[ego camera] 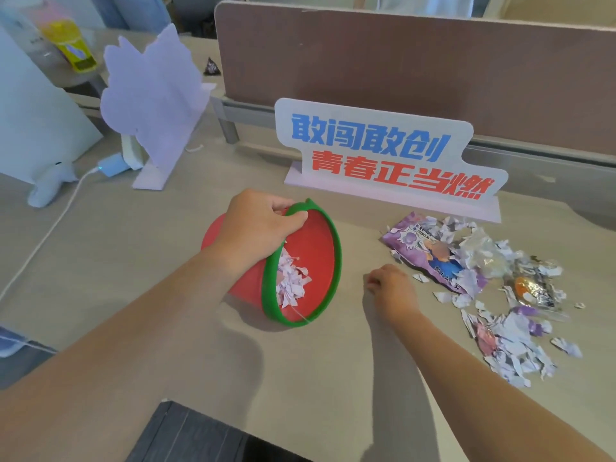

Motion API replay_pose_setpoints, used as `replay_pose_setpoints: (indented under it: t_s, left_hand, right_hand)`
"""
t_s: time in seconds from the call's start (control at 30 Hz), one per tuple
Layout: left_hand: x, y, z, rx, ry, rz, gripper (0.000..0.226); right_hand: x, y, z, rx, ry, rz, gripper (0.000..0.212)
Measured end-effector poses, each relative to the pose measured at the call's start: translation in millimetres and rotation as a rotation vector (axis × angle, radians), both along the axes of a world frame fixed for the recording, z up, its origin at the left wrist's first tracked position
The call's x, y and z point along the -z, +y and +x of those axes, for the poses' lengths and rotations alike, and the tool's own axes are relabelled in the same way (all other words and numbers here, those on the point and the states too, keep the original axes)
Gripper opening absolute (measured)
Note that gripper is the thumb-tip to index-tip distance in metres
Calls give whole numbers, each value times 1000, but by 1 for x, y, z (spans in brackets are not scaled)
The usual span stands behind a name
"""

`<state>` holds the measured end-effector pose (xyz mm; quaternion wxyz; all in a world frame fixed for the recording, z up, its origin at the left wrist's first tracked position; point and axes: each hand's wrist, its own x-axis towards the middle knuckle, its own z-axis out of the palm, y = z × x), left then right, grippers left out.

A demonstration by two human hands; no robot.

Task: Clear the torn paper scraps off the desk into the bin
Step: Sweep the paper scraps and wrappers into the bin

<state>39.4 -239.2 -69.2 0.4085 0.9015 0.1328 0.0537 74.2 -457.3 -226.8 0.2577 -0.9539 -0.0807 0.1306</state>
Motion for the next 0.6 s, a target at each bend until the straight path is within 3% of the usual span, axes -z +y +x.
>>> replay_pose_setpoints:
  t_s: [0.23, 0.3, 0.37, 0.47, 0.6]
  left_hand:
    - [3, -9, -1, -4, 8, 18, 18]
    - [1, -13, -1, -4, 21, 48, 17]
    - [0, -17, -4, 9, 33, 64, 17]
    - [-2, -23, -1, 18, 51, 63, 15]
    - [-8, -39, 11, 6, 50, 51, 16]
  right_hand:
    - [2, 11, -5, 38, -13, -54, 18]
    - [-7, 14, 2, 194, 82, 63, 17]
    - [-23, 20, 5, 330, 122, 303, 16]
    - [-63, 43, -8, 144, 31, 483, 9]
    - [-84, 56, -18, -169, 0, 415, 15]
